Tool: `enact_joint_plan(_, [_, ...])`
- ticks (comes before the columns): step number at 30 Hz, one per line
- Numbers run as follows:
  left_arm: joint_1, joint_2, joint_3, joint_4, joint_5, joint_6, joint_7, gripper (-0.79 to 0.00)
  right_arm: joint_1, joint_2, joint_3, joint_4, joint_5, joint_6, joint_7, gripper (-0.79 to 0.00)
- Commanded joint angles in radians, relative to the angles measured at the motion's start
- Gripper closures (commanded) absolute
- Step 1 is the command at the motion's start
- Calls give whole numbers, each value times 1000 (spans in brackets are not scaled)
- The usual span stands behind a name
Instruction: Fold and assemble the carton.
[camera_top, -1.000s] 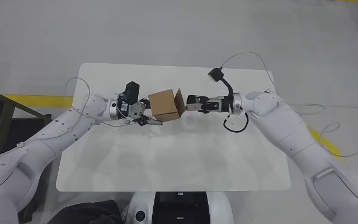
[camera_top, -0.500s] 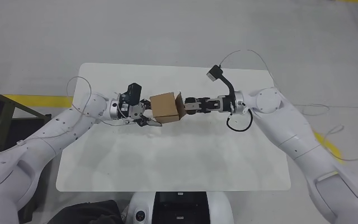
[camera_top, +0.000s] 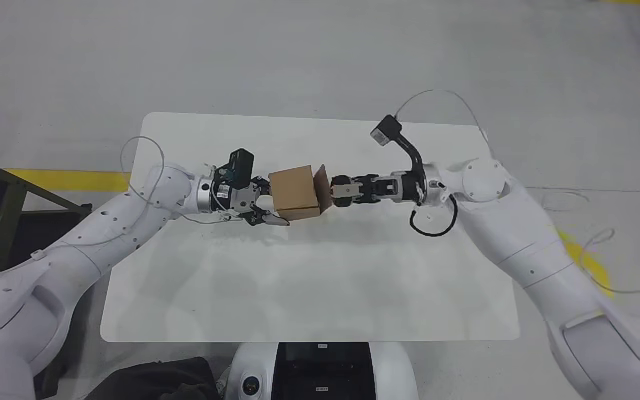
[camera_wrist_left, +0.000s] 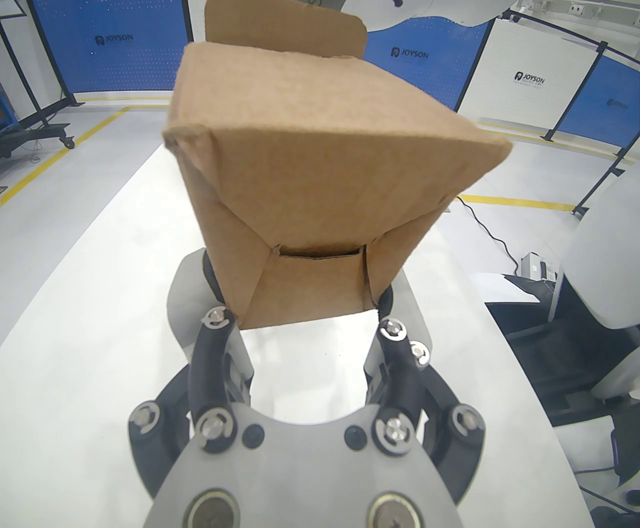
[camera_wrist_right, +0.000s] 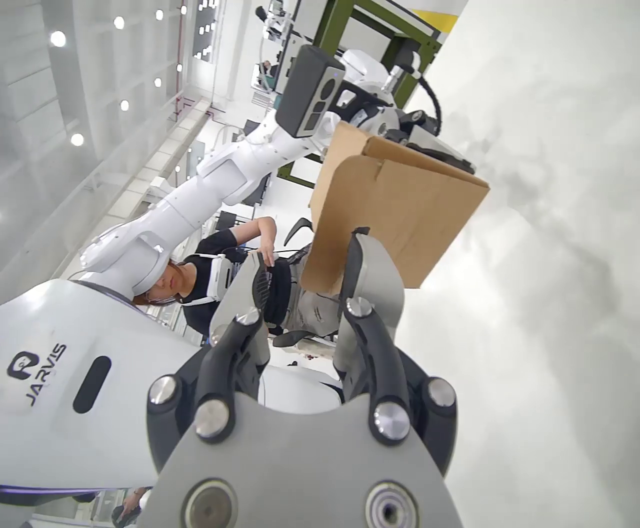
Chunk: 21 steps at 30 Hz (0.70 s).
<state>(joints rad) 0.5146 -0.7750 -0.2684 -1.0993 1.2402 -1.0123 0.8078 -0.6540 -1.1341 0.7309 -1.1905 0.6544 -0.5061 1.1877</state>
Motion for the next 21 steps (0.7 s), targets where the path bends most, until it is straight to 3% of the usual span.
enact_joint_plan(1, [0, -1, 0, 3, 4, 0, 0, -191, -1, -3, 8, 22, 31, -1, 15, -252])
enact_joint_plan(3, [0, -3, 0, 3, 6, 0, 0, -188, 1, -8, 10, 43, 45, 18, 18, -219])
enact_joint_plan(10, [-1, -6, -2, 0, 13, 0, 0, -191, 22, -26, 2, 82, 38, 84, 18, -212])
enact_joint_plan(17, [0, -6, -4, 2, 18, 0, 0, -191, 36, -38, -4, 106, -8, 142, 14, -126])
enact_joint_plan(21, [1, -6, -4, 0, 21, 0, 0, -191, 36, -43, -3, 97, -25, 161, 19, -129])
